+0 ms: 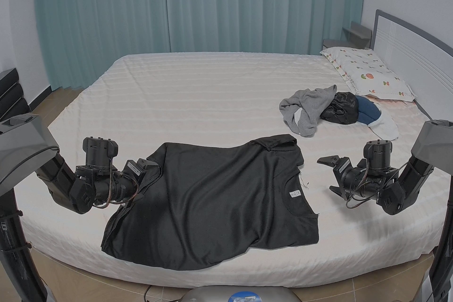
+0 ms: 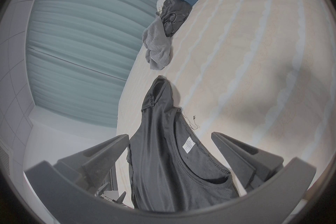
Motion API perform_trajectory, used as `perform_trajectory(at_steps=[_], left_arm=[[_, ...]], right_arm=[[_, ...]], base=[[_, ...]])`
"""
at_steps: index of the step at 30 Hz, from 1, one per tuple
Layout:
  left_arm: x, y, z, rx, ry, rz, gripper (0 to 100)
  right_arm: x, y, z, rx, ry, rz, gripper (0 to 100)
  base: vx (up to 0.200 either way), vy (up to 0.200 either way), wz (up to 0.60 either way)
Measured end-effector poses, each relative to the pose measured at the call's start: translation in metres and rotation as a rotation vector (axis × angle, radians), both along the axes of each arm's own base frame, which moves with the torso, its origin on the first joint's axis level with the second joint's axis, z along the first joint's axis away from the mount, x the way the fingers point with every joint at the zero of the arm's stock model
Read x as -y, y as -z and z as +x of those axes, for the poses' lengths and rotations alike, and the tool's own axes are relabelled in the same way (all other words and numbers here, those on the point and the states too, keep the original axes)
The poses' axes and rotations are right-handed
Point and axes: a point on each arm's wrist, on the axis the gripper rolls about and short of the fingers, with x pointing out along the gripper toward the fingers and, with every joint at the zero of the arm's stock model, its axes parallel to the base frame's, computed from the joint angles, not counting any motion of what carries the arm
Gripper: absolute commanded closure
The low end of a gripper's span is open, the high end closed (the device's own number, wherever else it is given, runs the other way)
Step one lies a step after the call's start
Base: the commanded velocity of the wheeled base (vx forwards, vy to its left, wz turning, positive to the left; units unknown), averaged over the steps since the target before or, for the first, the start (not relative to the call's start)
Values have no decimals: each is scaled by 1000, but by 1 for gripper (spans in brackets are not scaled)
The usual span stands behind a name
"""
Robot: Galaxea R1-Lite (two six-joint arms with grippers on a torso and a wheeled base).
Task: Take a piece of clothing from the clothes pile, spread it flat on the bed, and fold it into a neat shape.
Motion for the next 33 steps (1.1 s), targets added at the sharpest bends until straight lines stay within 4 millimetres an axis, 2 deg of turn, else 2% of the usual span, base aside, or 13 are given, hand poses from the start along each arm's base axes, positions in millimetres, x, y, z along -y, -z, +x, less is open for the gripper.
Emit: perform_trajectory(at_steps=[18, 27, 33], left_arm=[[-10, -4, 7, 17, -55, -39, 0], [-14, -3, 9, 22, -61, -47, 0], [-13, -3, 9, 20, -60, -47, 0]], right_arm=[[-3, 1, -1, -2, -8, -1, 0], [-3, 1, -1, -3, -8, -1, 0], [-4, 1, 0, -2, -10, 0, 0]], base=[[0, 0, 0], [0, 200, 0], [0, 0, 0]])
